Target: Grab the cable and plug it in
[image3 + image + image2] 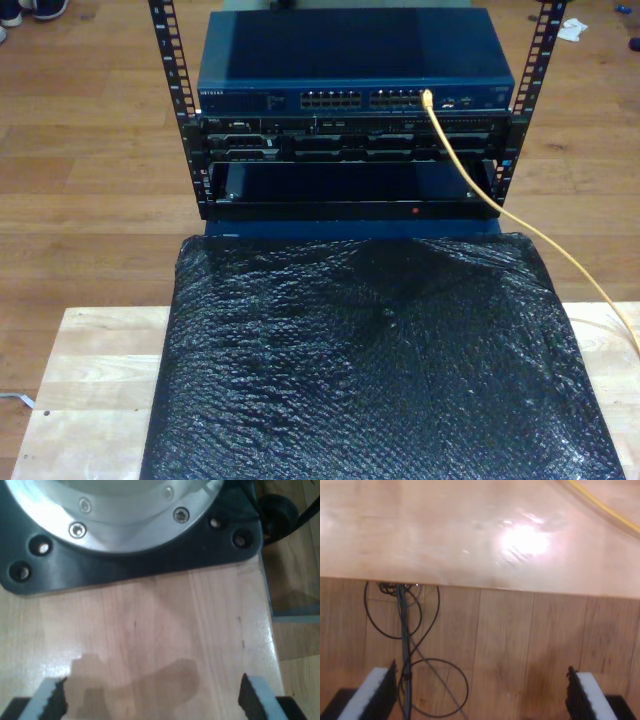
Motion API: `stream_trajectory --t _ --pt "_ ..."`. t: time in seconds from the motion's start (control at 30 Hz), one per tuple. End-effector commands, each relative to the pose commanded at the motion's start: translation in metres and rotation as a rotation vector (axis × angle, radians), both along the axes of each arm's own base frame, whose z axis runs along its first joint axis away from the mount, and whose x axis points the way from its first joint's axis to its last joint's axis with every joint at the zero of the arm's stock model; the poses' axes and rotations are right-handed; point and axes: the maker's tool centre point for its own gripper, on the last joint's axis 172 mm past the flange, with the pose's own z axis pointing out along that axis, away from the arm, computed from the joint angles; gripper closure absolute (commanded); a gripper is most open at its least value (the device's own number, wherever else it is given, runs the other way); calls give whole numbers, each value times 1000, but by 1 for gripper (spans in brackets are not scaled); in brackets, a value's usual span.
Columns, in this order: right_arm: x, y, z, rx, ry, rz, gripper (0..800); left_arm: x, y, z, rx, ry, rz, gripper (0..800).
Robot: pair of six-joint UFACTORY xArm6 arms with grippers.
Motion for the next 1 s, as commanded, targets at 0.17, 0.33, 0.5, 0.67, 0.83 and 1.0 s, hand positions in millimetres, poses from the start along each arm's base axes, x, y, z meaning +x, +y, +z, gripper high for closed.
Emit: stream_trajectory --t 0.17,0.33,0.5,0.67,0.83,1.0 --pt "-25 30 -33 66 5 -14 2 0 0 0 0 0 0 0" --pt "-33 53 -53 130 17 -21 2 0 0 0 0 0 0 0" --pt "-39 64 -82 124 27 -29 2 0 0 0 0 0 0 0" --pt "-44 61 -103 76 38 -24 2 0 0 0 0 0 0 0" --pt "-57 65 -122 58 73 30 2 0 0 0 0 0 0 0" --pt "-60 71 -137 66 63 59 6 0 0 0 0 0 0 0"
